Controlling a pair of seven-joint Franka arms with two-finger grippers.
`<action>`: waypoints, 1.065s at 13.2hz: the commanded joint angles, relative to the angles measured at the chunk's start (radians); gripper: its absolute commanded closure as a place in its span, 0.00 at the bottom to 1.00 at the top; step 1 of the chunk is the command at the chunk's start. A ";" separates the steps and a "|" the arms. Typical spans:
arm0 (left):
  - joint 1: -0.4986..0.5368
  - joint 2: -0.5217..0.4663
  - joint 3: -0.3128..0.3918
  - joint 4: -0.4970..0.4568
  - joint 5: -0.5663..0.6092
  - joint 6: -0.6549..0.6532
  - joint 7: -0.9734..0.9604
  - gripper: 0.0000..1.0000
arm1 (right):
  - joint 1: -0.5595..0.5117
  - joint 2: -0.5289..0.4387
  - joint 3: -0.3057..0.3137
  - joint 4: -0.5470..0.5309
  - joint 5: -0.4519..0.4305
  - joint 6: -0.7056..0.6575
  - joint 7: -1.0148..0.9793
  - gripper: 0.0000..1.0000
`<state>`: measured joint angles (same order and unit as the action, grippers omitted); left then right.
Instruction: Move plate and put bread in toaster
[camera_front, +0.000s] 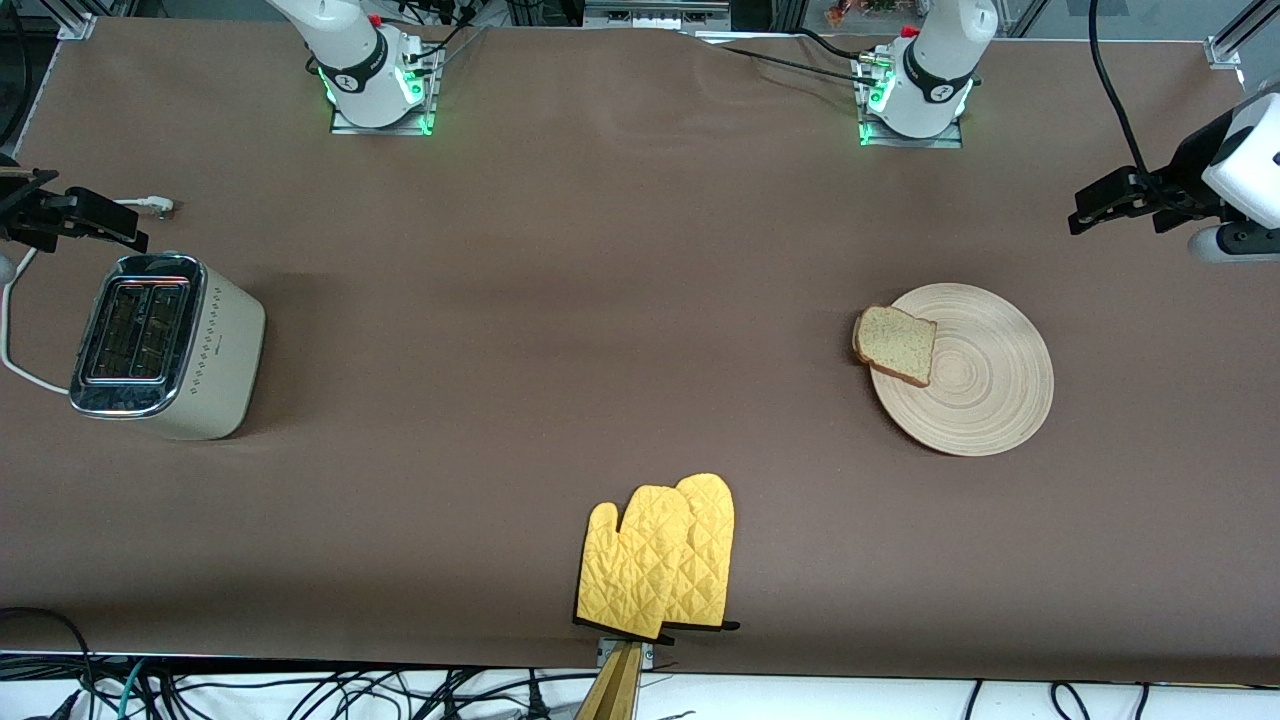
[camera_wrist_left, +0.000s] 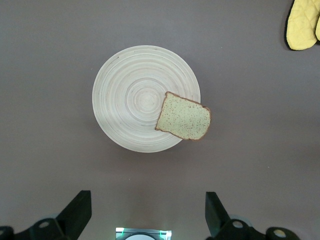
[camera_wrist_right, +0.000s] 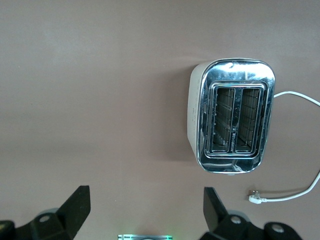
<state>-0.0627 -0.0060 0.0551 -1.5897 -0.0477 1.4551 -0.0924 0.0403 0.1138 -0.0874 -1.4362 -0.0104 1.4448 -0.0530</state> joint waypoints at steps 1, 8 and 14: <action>-0.002 0.009 0.006 0.017 -0.004 -0.015 0.006 0.00 | -0.007 0.010 0.006 0.025 0.001 -0.003 -0.004 0.00; 0.052 0.035 0.009 -0.097 -0.003 0.169 0.069 0.00 | -0.005 0.015 0.008 0.028 0.003 0.000 -0.005 0.00; 0.159 0.096 0.015 -0.185 -0.058 0.304 0.212 0.00 | -0.005 0.015 0.008 0.028 0.003 0.000 -0.004 0.00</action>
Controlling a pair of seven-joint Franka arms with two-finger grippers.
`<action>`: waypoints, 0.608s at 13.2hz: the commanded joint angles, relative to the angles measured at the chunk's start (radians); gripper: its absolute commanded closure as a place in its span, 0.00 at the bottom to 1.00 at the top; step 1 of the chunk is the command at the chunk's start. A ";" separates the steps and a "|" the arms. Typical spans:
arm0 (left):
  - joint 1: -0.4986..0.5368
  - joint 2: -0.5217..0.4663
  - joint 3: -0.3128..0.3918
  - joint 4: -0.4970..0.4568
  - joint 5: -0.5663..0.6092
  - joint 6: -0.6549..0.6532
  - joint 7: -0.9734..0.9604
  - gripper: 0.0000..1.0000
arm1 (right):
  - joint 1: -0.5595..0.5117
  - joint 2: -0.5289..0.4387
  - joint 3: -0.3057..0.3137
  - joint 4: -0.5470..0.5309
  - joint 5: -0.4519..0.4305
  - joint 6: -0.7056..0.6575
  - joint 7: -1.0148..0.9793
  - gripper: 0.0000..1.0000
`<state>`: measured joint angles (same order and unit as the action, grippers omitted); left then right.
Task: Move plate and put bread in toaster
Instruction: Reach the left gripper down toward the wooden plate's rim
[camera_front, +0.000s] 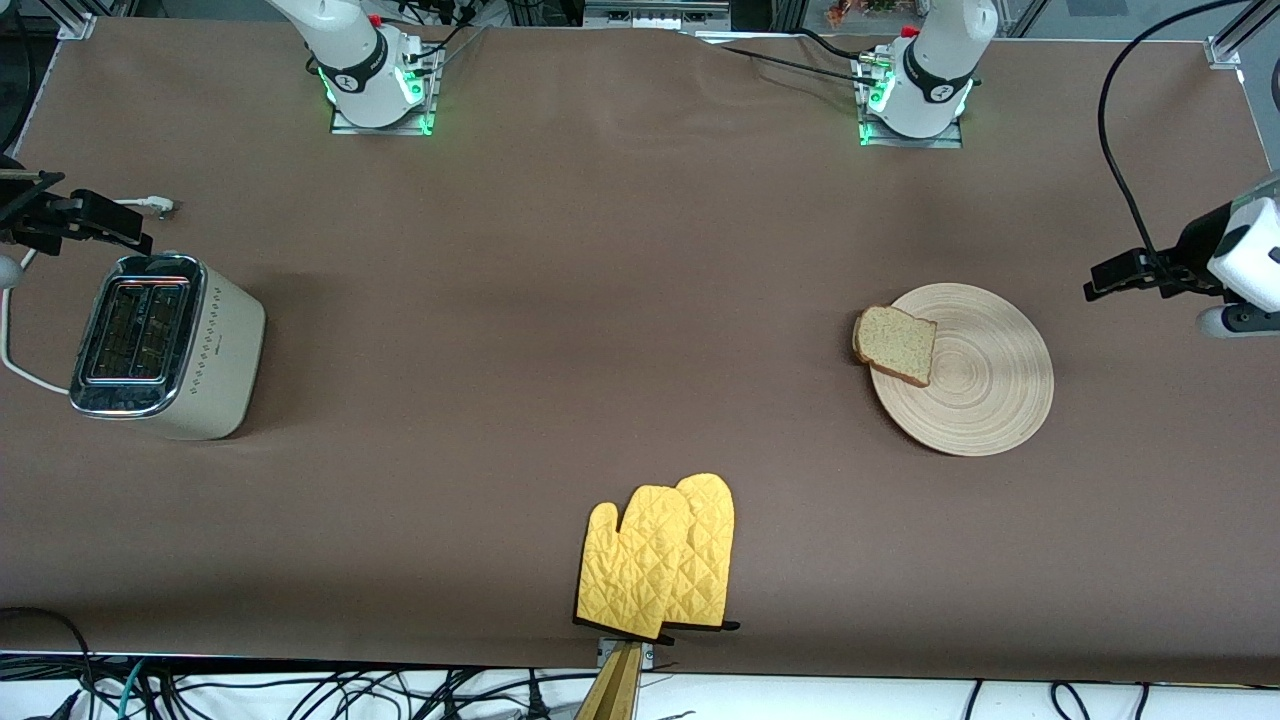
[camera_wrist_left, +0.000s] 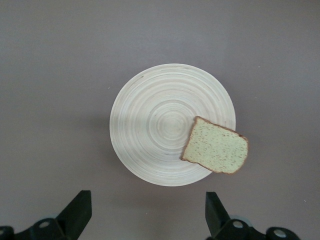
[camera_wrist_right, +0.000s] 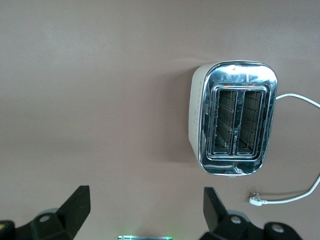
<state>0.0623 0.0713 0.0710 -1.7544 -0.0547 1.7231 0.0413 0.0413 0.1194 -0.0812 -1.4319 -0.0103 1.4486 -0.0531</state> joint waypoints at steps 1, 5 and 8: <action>0.065 0.045 0.000 -0.019 -0.086 0.042 0.136 0.00 | -0.004 0.008 0.005 0.024 0.003 -0.004 -0.004 0.00; 0.157 0.123 0.000 -0.017 -0.152 0.098 0.337 0.00 | -0.004 0.010 0.005 0.024 0.004 -0.004 -0.004 0.00; 0.214 0.208 0.000 -0.004 -0.249 0.102 0.490 0.00 | -0.003 0.010 0.006 0.022 0.004 -0.005 -0.002 0.00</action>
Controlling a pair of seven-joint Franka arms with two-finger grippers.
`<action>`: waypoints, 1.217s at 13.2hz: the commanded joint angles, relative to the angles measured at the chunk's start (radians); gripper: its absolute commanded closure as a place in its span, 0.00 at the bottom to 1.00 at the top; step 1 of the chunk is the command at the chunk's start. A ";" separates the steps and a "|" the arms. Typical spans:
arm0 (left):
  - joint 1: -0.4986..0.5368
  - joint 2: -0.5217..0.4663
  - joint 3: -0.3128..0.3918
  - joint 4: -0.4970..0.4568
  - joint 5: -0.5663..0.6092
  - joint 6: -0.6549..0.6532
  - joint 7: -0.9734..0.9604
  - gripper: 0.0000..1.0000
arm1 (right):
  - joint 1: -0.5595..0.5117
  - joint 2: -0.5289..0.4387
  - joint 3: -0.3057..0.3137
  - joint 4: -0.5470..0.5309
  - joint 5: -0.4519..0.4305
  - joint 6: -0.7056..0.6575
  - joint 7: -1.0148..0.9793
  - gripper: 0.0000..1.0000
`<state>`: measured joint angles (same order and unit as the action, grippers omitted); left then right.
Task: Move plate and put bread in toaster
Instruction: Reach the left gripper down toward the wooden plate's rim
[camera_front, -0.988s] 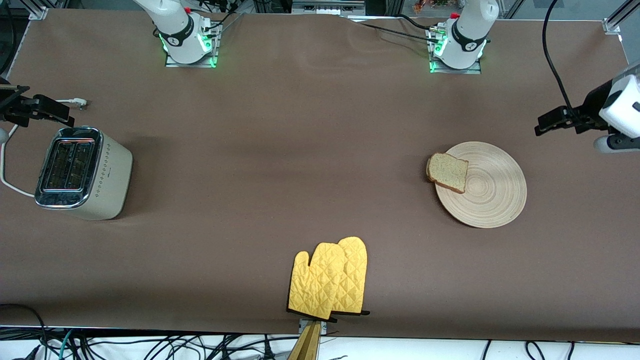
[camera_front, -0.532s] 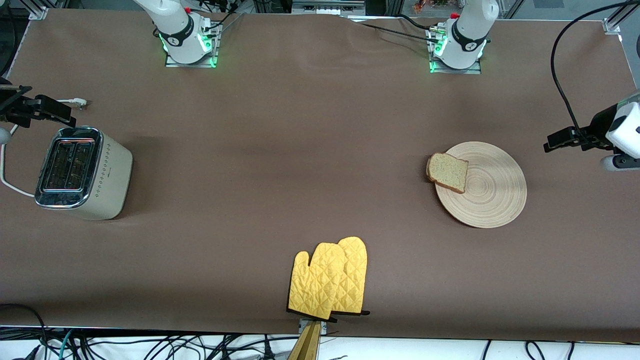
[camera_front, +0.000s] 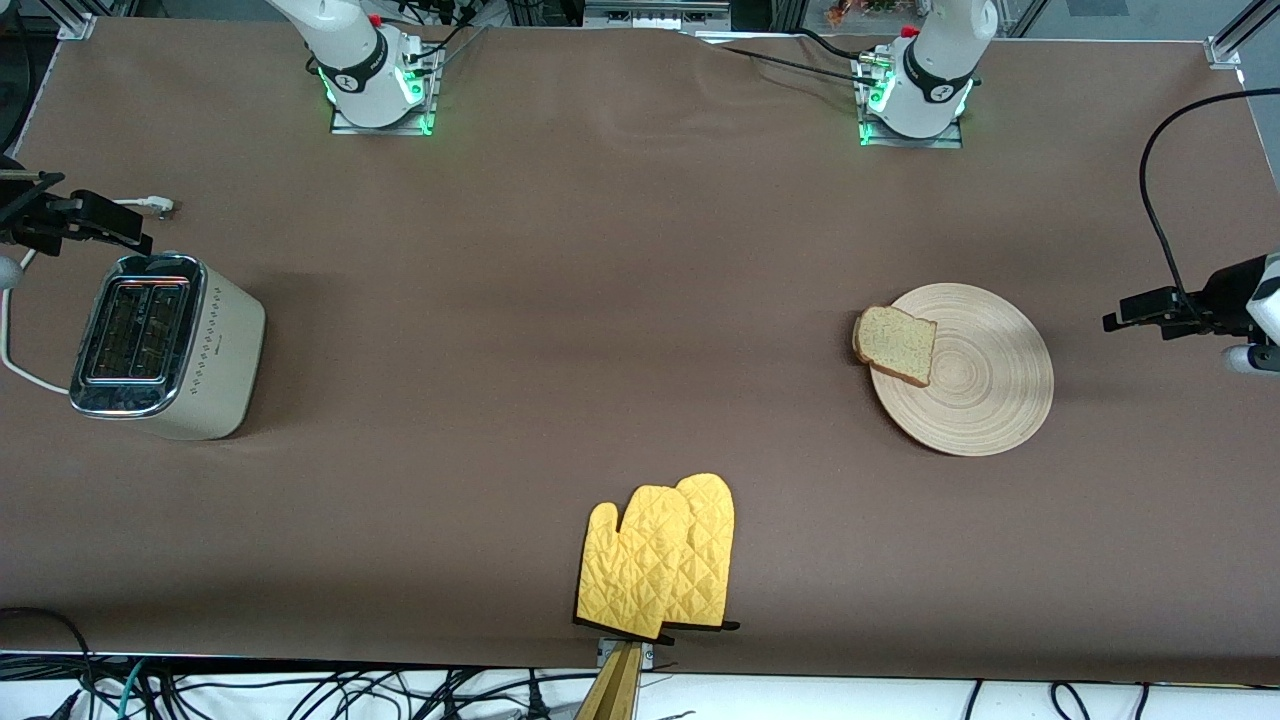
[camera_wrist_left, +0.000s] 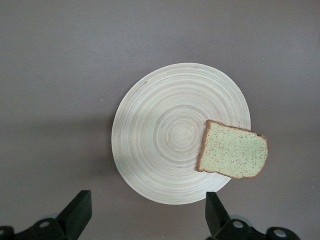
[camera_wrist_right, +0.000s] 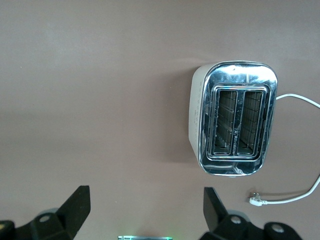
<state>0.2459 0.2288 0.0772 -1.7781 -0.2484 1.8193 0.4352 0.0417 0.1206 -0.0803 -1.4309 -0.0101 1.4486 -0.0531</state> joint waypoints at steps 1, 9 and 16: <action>0.053 0.082 -0.007 0.023 -0.075 0.006 0.150 0.00 | -0.005 0.008 0.001 0.023 0.004 -0.005 -0.005 0.00; 0.286 0.363 -0.069 0.121 -0.267 0.037 0.519 0.00 | -0.008 0.008 -0.001 0.021 0.002 -0.004 -0.005 0.00; 0.529 0.487 -0.312 0.126 -0.328 -0.009 0.510 0.00 | -0.008 0.008 -0.001 0.021 0.002 -0.005 -0.005 0.00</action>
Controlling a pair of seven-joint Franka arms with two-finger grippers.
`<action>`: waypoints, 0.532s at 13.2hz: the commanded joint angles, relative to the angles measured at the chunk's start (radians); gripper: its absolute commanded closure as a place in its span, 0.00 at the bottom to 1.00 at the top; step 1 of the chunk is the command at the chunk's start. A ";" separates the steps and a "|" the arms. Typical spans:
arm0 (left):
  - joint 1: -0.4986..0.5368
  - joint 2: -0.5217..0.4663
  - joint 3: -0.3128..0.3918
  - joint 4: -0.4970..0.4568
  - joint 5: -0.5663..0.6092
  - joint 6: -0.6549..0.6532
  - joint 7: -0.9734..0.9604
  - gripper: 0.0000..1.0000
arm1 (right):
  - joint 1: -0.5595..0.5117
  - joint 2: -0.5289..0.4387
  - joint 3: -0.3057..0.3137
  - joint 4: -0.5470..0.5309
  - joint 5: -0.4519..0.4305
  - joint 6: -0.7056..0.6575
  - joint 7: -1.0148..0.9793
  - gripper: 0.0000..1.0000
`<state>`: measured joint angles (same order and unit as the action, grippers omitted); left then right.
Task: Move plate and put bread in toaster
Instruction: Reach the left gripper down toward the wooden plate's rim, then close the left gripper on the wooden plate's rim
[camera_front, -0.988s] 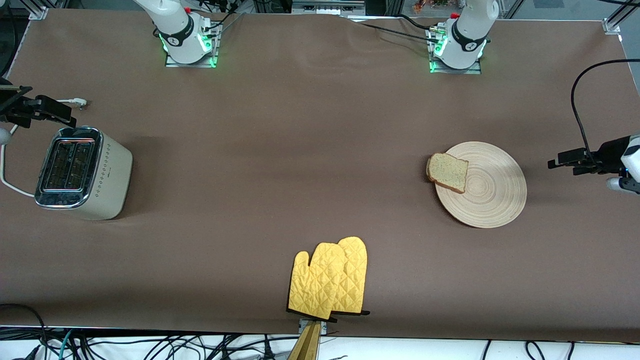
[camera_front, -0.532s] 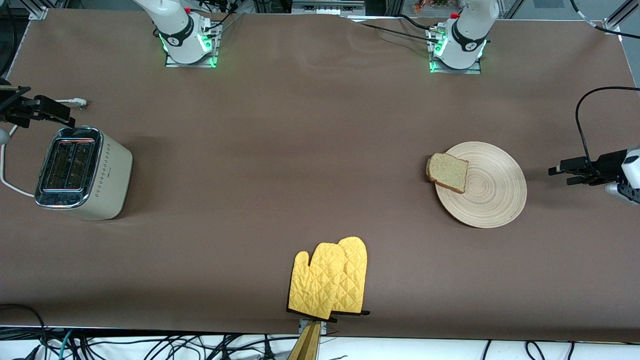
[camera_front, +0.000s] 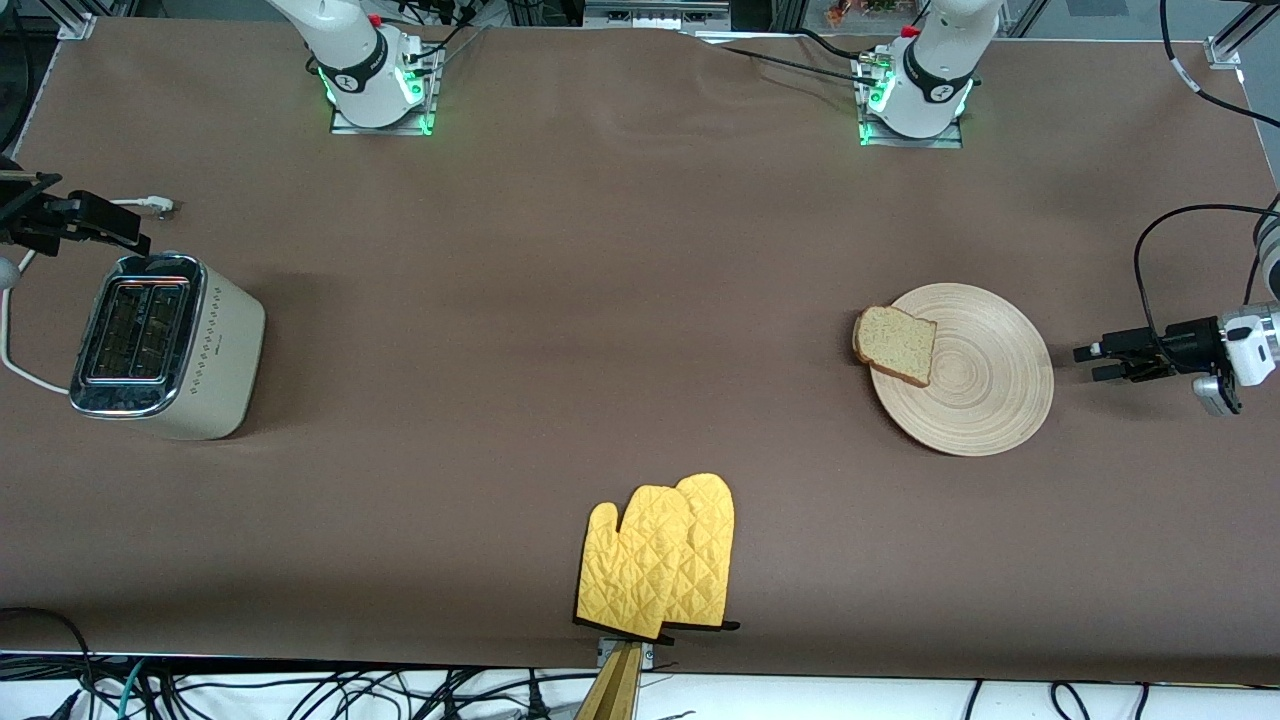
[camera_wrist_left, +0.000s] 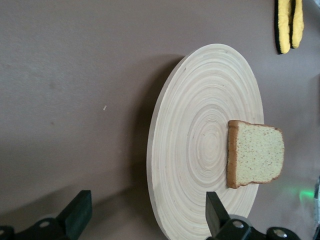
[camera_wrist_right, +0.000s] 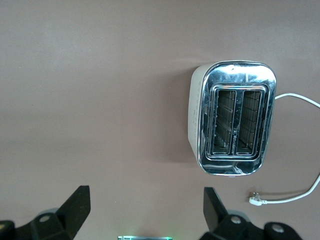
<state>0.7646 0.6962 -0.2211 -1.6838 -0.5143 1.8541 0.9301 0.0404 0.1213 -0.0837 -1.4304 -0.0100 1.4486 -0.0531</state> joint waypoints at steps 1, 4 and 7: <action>0.010 0.035 -0.014 0.030 -0.085 -0.056 0.018 0.00 | -0.007 0.008 0.001 0.021 0.002 -0.004 -0.005 0.00; 0.013 0.081 -0.014 0.030 -0.089 -0.056 0.026 0.00 | -0.007 0.008 0.001 0.021 0.002 -0.005 -0.005 0.00; 0.025 0.095 -0.014 0.029 -0.090 -0.061 0.024 0.00 | -0.008 0.008 -0.001 0.021 0.002 -0.005 -0.007 0.00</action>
<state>0.7751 0.7774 -0.2270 -1.6791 -0.5752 1.8180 0.9306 0.0402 0.1213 -0.0840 -1.4304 -0.0100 1.4486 -0.0531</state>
